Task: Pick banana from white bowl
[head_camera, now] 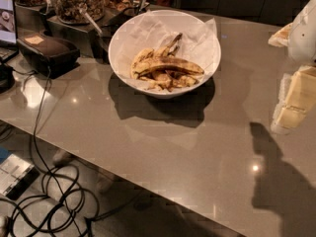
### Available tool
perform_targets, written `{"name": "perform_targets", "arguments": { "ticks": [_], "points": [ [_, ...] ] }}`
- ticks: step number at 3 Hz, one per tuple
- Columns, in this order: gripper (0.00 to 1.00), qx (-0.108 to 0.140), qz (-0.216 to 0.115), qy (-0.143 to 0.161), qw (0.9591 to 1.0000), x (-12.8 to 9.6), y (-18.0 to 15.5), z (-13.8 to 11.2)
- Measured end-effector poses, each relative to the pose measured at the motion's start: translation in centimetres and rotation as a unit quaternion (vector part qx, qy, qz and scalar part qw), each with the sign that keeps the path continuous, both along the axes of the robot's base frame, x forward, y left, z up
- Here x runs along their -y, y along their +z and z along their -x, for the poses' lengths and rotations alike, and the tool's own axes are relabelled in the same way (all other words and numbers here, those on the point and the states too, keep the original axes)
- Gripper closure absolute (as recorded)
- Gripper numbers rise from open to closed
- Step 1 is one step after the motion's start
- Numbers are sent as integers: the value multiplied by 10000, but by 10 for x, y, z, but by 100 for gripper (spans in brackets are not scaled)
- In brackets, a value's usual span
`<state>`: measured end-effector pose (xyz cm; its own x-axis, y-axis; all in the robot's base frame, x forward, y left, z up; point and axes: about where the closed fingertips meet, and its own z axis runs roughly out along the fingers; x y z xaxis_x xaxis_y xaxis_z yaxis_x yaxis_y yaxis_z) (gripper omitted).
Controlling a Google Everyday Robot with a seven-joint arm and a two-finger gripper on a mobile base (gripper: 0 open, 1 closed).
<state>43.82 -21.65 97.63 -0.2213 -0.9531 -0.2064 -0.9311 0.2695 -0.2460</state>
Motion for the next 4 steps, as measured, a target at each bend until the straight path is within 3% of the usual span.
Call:
{"name": "perform_targets", "arguments": {
  "ticks": [2, 3, 4],
  "points": [
    [0, -105, 196, 50, 9997, -14, 5, -9],
    [0, -463, 322, 304, 9979, -55, 6, -57],
    [0, -285, 256, 315, 9988, -60, 8, -64]
  ]
}}
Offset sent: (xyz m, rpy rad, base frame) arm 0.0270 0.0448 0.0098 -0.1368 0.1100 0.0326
